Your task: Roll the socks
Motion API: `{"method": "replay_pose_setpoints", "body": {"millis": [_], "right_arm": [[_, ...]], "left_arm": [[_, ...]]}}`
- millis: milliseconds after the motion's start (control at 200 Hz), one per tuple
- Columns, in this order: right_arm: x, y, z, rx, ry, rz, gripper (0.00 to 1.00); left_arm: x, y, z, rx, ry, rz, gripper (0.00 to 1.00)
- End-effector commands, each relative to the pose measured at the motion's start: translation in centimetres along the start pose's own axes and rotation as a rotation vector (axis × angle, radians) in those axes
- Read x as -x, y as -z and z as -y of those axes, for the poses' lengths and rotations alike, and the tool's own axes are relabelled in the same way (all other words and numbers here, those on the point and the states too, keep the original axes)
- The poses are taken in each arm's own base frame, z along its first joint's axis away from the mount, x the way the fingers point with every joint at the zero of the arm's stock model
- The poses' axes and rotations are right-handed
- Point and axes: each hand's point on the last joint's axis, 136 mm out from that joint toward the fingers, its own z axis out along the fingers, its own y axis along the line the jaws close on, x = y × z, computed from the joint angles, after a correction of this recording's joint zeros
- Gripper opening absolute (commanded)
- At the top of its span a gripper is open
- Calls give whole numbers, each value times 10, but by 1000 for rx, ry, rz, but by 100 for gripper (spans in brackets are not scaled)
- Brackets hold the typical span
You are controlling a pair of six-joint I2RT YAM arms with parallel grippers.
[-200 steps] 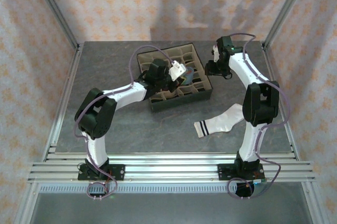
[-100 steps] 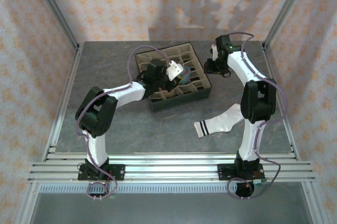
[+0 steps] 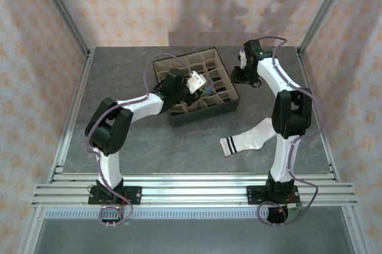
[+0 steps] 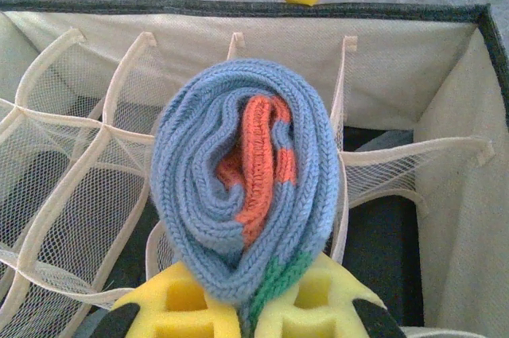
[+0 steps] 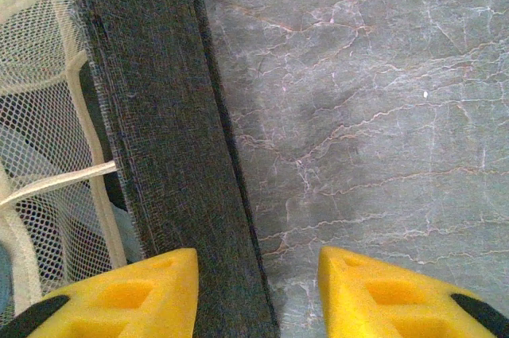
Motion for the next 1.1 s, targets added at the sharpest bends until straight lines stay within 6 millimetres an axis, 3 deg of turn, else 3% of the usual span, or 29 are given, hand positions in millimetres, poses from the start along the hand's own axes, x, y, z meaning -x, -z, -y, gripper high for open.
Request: {"method": "replay_pose_setpoints", "body": {"millis": [0, 200, 541, 701, 736, 756, 896, 1096], "right_arm": [[-14, -19, 7, -42, -7, -72, 43], [-15, -24, 12, -64, -13, -85, 43], [-14, -27, 13, -69, -27, -94, 42], [-12, -25, 11, -59, -29, -83, 42], [-12, -24, 11, -59, -31, -82, 42], [-11, -24, 10, -57, -30, -81, 42], [-12, -24, 10, -55, -32, -83, 42], [-12, -23, 11, -61, -27, -78, 42]], "left_arm": [[2, 1, 3, -28, -38, 0, 0], [-2, 9, 8, -32, -58, -3, 0], [5, 22, -3, -30, -7, 77, 0], [-11, 7, 0, -62, -18, -77, 0], [-7, 7, 1, -66, -30, -84, 0], [-18, -2, 4, -79, -25, -112, 0], [-34, -18, 3, -64, -26, -210, 0], [-57, -24, 0, -39, -26, -306, 0]]}}
